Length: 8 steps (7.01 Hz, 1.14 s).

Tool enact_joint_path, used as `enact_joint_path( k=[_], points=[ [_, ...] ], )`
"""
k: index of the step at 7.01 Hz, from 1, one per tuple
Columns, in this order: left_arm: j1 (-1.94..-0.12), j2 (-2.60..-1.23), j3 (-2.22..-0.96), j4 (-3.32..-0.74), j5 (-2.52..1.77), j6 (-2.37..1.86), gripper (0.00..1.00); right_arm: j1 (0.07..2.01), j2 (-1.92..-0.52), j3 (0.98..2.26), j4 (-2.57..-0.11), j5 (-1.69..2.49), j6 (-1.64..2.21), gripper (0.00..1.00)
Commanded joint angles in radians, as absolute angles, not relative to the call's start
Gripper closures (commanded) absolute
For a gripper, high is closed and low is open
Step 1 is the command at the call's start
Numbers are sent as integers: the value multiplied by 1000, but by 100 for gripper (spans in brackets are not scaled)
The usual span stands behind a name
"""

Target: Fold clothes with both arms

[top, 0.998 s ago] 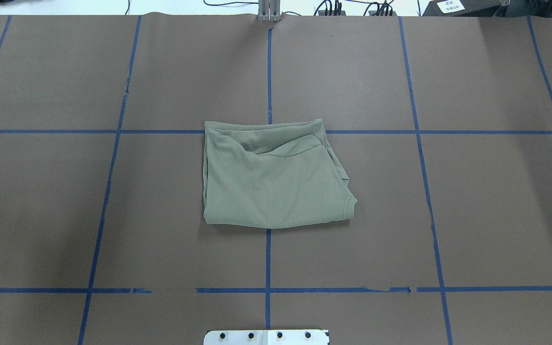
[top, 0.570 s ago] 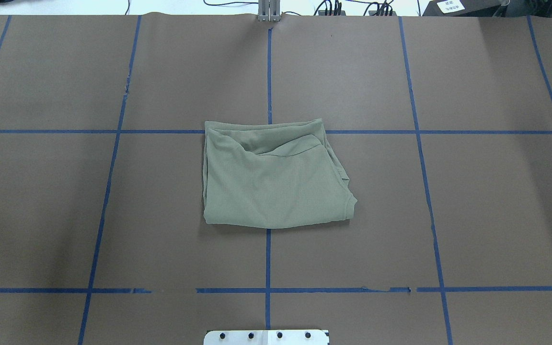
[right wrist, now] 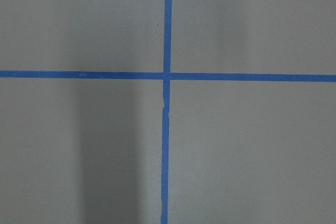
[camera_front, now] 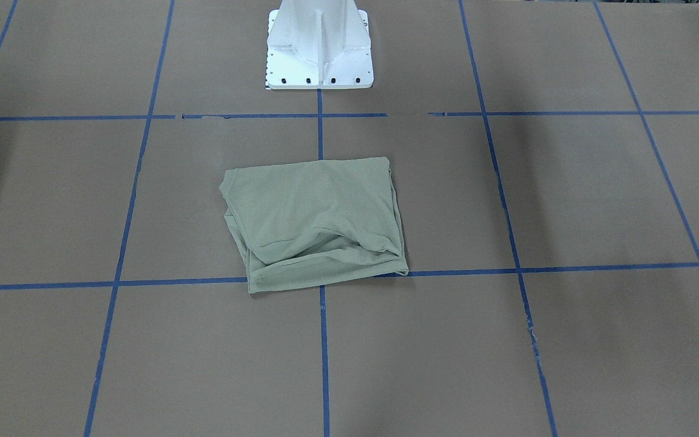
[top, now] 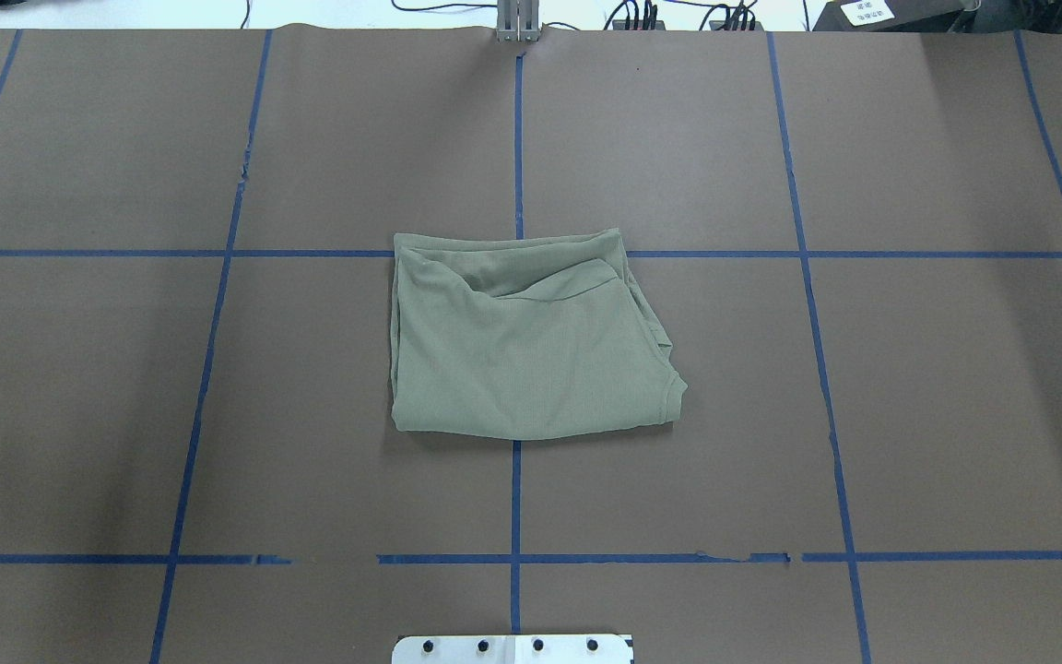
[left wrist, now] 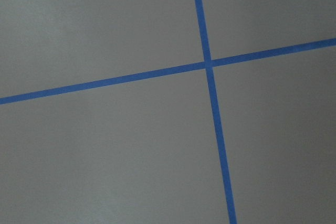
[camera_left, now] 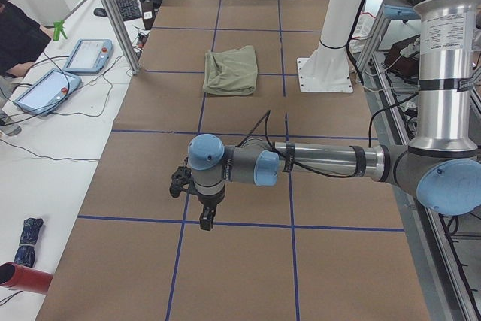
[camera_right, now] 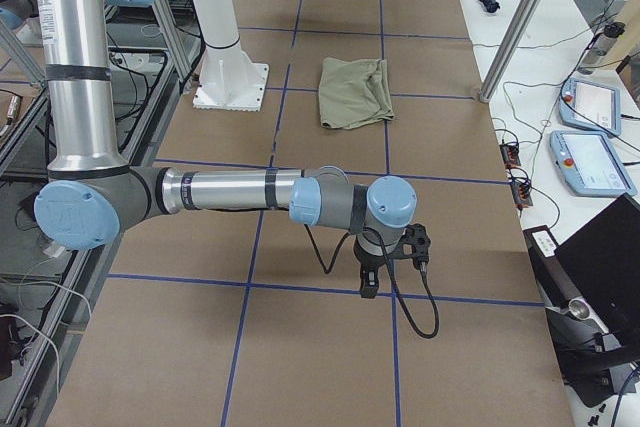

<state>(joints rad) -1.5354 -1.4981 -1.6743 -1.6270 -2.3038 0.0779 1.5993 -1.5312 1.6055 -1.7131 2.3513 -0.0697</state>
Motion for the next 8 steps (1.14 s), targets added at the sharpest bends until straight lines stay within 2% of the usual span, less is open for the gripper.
enact_joint_path(
  k=[1, 3, 6, 8],
  points=[
    [-1536, -1497, -1678, -1629, -2309, 77, 0, 1577, -1566, 1600, -1598, 2352, 44, 0],
    [-1536, -1497, -1678, -1629, -2307, 77, 0, 1572, -1635, 1585, -1439, 2352, 52, 0],
    [-1536, -1497, -1675, -1625, -2310, 63, 0, 1572, -1643, 1585, -1439, 2353, 55, 0],
    [-1536, -1497, -1678, -1623, -2312, -91, 0, 1572, -1643, 1585, -1439, 2355, 55, 0]
  ],
)
